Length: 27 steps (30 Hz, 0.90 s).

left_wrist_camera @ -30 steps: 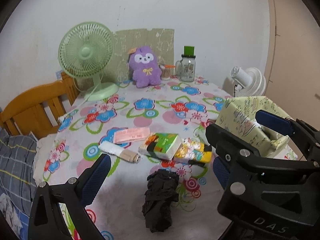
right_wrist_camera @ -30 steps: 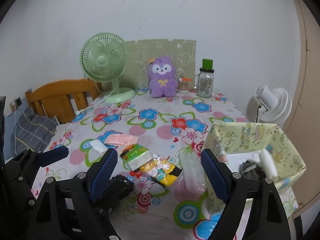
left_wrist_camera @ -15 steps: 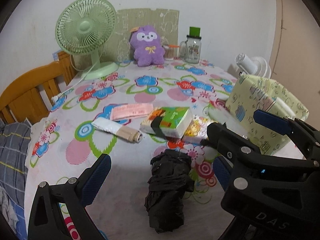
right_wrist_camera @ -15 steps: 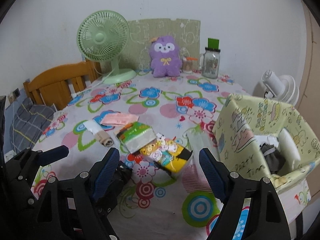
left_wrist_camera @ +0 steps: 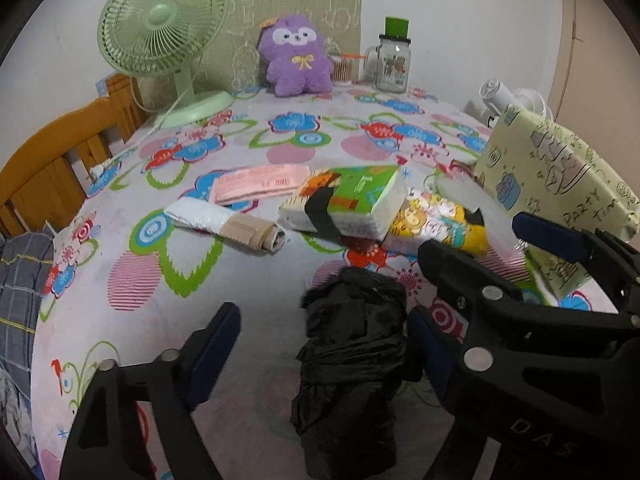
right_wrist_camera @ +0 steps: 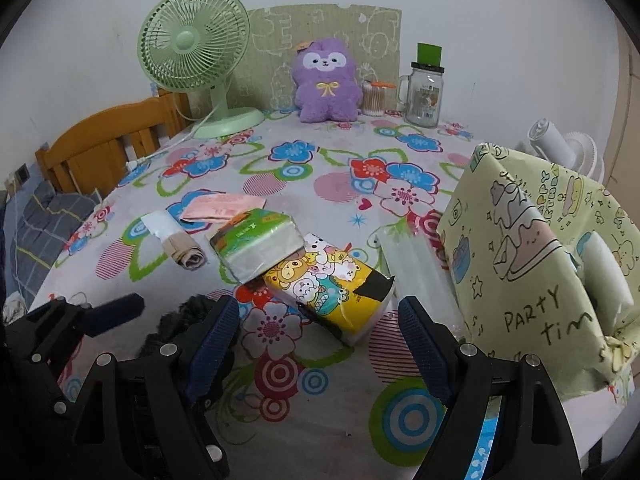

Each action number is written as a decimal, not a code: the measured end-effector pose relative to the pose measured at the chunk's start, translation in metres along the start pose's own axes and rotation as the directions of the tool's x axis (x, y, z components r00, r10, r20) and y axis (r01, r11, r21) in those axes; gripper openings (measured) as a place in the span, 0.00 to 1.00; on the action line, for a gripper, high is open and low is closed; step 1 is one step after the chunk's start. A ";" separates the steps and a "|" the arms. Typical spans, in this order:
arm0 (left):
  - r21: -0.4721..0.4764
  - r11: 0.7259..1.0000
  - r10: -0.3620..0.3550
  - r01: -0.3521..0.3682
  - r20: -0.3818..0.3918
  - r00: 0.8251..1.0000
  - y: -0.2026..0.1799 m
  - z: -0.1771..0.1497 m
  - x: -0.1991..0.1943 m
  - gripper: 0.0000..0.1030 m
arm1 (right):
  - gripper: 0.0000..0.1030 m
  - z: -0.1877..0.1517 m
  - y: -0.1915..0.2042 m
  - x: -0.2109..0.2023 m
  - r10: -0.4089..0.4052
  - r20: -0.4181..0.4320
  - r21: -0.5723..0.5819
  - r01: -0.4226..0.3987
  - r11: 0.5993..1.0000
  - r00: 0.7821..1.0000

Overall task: Organize soft objects
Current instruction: 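Move the right tool to the yellow cartoon pack while the left tool reaches the black bag, then close the right tool on the yellow pack while the left tool grasps the black plastic bag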

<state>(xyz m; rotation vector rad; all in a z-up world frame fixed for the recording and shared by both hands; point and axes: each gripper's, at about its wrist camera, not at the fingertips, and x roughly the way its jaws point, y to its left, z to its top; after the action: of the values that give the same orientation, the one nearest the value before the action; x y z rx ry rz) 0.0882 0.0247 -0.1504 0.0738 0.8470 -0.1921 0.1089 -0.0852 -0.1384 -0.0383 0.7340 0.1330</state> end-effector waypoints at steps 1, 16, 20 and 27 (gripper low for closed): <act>0.000 1.000 0.001 -0.001 -0.009 1.000 0.000 0.000 0.003 0.69 | 0.82 0.000 0.000 0.002 -0.002 -0.003 -0.002 0.002 1.000 1.000; -0.012 1.000 -0.022 0.021 -0.022 1.000 0.004 0.010 0.017 0.43 | 0.82 0.014 -0.003 0.026 -0.004 -0.022 -0.020 0.004 1.000 1.000; -0.016 1.000 0.009 -0.009 -0.010 1.000 0.010 0.016 0.020 0.43 | 0.82 0.018 -0.004 0.035 -0.006 -0.036 -0.016 0.005 1.000 0.999; -0.026 1.000 -0.009 0.009 -0.023 1.000 0.015 0.020 0.028 0.43 | 0.83 0.024 -0.002 0.049 0.001 -0.076 -0.025 -0.003 1.000 0.997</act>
<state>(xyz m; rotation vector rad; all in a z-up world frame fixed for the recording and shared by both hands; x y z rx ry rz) 0.1237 0.0324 -0.1585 0.0476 0.8727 -0.1889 0.1609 -0.0801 -0.1537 -0.0670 0.8087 0.1437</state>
